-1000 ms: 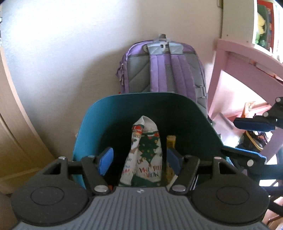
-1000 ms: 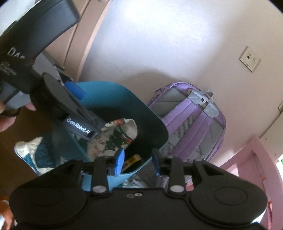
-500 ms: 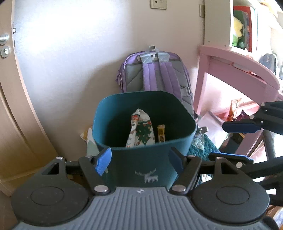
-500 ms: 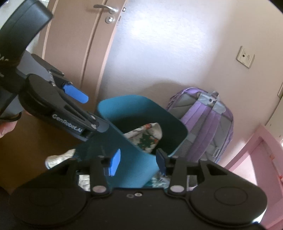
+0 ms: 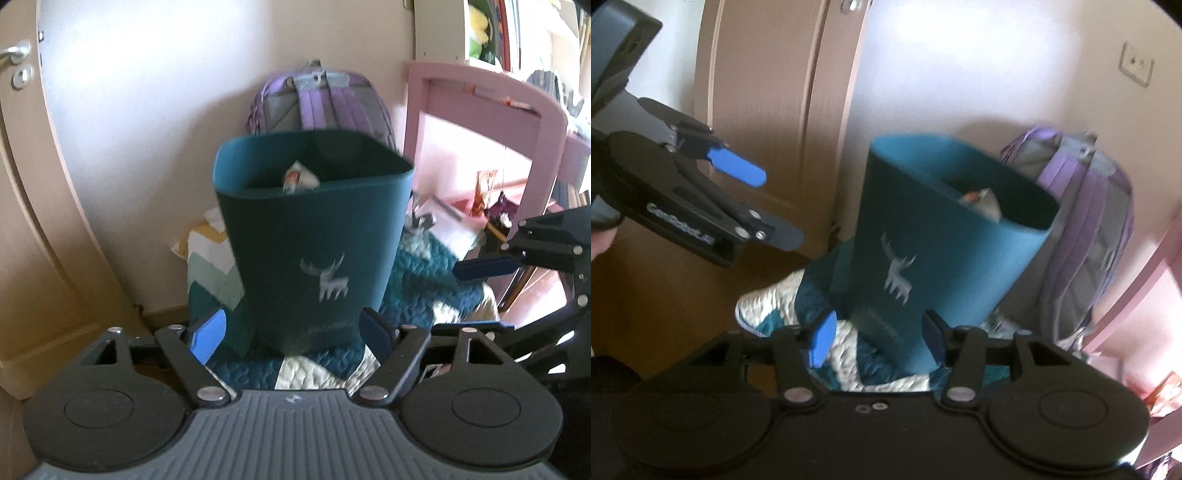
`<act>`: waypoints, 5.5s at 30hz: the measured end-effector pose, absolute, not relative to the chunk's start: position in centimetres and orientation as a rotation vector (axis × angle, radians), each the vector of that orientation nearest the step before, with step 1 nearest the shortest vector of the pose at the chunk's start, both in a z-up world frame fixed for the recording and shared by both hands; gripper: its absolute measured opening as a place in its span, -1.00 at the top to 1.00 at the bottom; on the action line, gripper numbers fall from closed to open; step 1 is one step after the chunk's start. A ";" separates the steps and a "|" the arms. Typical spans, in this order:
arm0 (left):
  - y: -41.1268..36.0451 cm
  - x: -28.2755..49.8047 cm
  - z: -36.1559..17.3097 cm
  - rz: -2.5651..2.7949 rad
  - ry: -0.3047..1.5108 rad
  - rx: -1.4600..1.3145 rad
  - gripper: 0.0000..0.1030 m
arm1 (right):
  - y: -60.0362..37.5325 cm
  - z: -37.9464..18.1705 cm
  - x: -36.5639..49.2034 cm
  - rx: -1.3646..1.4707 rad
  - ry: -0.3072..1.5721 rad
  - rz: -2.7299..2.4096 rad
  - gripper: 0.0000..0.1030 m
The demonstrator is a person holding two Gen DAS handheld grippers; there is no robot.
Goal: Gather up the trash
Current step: 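Withdraw both tools from the wastebasket and lower toward the floor, then close the left tool on the white paper scrap while the right tool grasps the orange chip packet, then lift the paper scrap and chip packet up over the wastebasket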
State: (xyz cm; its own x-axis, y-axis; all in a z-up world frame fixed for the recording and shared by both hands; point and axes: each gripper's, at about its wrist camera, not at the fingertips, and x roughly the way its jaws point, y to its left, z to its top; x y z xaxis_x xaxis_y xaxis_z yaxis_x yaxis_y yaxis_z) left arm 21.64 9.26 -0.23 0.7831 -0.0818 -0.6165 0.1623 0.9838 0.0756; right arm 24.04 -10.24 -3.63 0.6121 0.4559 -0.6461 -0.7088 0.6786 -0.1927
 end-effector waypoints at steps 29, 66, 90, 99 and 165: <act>18.0 25.5 -41.3 -0.188 1.250 -0.070 -0.95 | -2.4 -37.4 29.4 -0.385 1.232 0.734 0.00; 9.0 17.7 -61.7 -0.442 1.534 0.277 -0.40 | 4.5 -61.3 31.2 -0.298 1.687 0.594 0.01; 13.9 21.4 -51.5 -0.217 1.347 0.160 0.72 | 0.6 -50.5 30.7 -0.353 1.486 0.576 0.45; 14.1 23.2 -37.6 -0.144 1.117 0.108 0.71 | -2.9 -36.7 28.8 -0.323 1.294 0.599 0.45; 6.0 35.9 10.5 -0.013 0.469 0.083 0.71 | -9.1 5.3 33.7 -0.271 0.524 0.487 0.46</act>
State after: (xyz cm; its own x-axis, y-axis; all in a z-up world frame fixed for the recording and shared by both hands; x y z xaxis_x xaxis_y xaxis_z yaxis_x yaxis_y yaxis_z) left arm 35.90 6.03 10.47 0.8921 0.0066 -0.4519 0.0315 0.9965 0.0768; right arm 33.75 -9.07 5.30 0.7565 0.3729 -0.5372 -0.5082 0.8523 -0.1240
